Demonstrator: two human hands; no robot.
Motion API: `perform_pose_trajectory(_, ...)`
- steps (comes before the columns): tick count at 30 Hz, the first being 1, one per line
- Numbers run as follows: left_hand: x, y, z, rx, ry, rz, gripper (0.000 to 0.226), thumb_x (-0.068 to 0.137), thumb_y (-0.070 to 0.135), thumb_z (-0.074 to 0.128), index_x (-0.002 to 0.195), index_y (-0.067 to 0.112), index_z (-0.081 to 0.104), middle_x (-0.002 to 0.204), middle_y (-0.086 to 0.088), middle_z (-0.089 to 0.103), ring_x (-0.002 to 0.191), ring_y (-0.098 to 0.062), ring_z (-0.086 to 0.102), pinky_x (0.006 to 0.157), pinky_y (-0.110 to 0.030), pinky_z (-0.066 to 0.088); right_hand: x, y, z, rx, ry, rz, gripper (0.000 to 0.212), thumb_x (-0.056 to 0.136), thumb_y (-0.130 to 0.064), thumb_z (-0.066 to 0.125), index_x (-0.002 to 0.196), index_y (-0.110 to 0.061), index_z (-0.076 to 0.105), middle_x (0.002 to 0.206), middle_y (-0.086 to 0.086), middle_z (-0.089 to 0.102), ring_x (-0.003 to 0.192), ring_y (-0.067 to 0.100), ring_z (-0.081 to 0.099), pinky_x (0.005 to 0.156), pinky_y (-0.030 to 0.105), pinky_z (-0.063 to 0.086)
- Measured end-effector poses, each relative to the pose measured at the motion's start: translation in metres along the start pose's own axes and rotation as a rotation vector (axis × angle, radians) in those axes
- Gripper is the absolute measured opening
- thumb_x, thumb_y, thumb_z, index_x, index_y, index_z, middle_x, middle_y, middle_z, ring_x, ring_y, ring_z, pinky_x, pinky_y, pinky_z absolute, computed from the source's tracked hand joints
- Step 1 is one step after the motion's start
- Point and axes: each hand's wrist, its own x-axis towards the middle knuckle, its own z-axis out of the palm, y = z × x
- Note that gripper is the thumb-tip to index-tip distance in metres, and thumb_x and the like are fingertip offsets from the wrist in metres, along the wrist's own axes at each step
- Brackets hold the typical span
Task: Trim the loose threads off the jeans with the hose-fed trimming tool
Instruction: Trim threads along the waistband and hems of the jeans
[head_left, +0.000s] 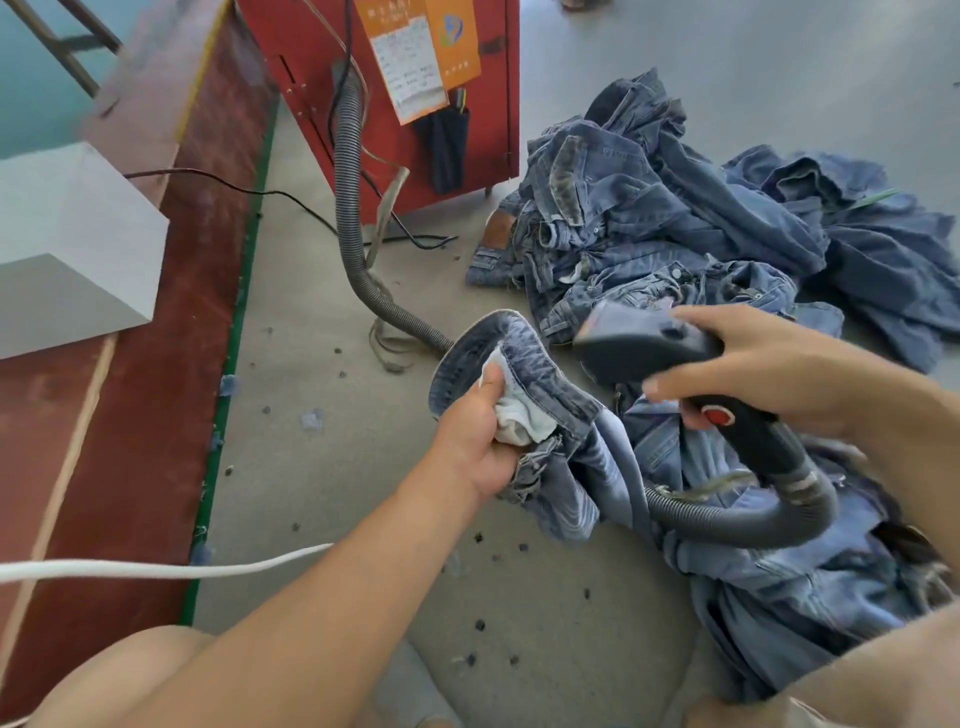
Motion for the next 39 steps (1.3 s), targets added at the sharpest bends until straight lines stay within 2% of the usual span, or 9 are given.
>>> perform_pose_trajectory(4,0.007,-0.003,0.000,0.033,0.049,0.003,0.045,0.110,0.027,0.045,0.149,0.005,0.048,0.110,-0.011,0.050,0.093,-0.018,0.049,0.096,-0.033,0.044,0.002,0.000,0.017,-0.214,-0.144,0.025,0.016,0.087,-0.022,0.084,0.091,-0.028,0.069,0.078,0.005,0.073,0.068,0.025,0.073,0.060,0.027,0.057)
perform_pose_trajectory(13,0.010,0.008,-0.007,-0.008,0.002,-0.036,0.041,0.111,0.037,0.041,0.130,0.006,0.059,0.072,-0.013,0.068,0.062,-0.021,0.069,0.067,-0.036,0.056,0.019,0.002,0.027,0.115,0.373,-0.013,0.030,0.090,-0.031,0.080,0.090,-0.002,0.074,0.082,0.016,0.078,0.073,0.031,0.075,0.074,0.039,0.059)
perform_pose_trajectory(16,0.010,0.015,-0.016,0.137,-0.132,-0.115,0.076,0.103,0.065,0.034,0.132,0.000,0.062,0.105,-0.024,0.075,0.092,-0.035,0.076,0.088,-0.049,0.054,0.016,0.008,0.039,-0.134,0.403,-0.051,0.027,0.088,-0.035,0.082,0.093,-0.013,0.067,0.069,0.003,0.075,0.068,0.026,0.074,0.072,0.041,0.060)
perform_pose_trajectory(19,0.011,0.019,-0.036,0.499,-0.263,-0.180,0.077,0.092,0.069,0.056,0.134,0.005,0.065,0.131,-0.022,0.067,0.123,-0.038,0.065,0.110,-0.049,0.048,0.015,0.003,0.036,-0.237,0.501,-0.161,0.025,0.088,-0.034,0.081,0.095,-0.019,0.062,0.067,-0.003,0.072,0.055,0.013,0.066,0.056,0.024,0.051)
perform_pose_trajectory(24,0.017,0.016,-0.089,1.779,-0.478,-0.147,0.024,0.087,0.007,0.066,0.105,0.016,0.080,0.094,0.011,0.074,0.086,-0.003,0.065,0.080,-0.027,0.055,0.016,-0.018,0.018,-0.155,0.666,-0.353,0.022,0.089,-0.036,0.080,0.095,-0.035,0.059,0.076,-0.004,0.072,0.059,0.002,0.061,0.055,0.012,0.046)
perform_pose_trajectory(28,0.031,-0.002,-0.128,2.616,-0.090,-0.255,0.035,0.098,0.021,0.059,0.132,0.015,0.064,0.144,-0.009,0.058,0.133,-0.032,0.050,0.115,-0.049,0.036,0.017,-0.031,0.024,-0.271,0.607,-0.479,0.026,0.088,-0.038,0.080,0.103,-0.041,0.058,0.084,-0.028,0.065,0.074,-0.005,0.061,0.064,0.008,0.043)
perform_pose_trajectory(33,0.029,0.012,-0.092,2.345,0.137,0.155,0.013,0.093,0.016,0.059,0.107,0.015,0.061,0.117,-0.010,0.068,0.105,-0.024,0.066,0.088,-0.036,0.056,0.029,-0.016,0.054,-0.140,0.506,-0.361,0.026,0.086,-0.035,0.084,0.102,-0.026,0.066,0.073,-0.009,0.067,0.060,0.006,0.063,0.057,0.023,0.050)
perform_pose_trajectory(37,0.004,-0.018,-0.029,1.454,-0.508,0.358,0.088,0.076,0.046,0.085,0.146,0.046,0.030,0.130,0.025,0.057,0.113,0.015,0.055,0.089,-0.005,0.046,0.050,-0.015,0.085,0.374,0.530,-0.199,0.049,0.086,-0.035,0.084,0.117,-0.018,0.049,0.084,0.002,0.067,0.065,0.012,0.064,0.059,0.031,0.053)
perform_pose_trajectory(39,0.007,-0.039,-0.009,1.177,-0.464,0.443,0.072,0.072,0.040,0.090,0.131,0.037,0.050,0.114,0.018,0.071,0.102,0.009,0.066,0.083,-0.011,0.053,0.061,-0.017,0.084,0.463,0.522,-0.133,0.068,0.084,-0.040,0.083,0.132,-0.016,0.042,0.104,0.009,0.069,0.085,0.022,0.069,0.075,0.041,0.059)
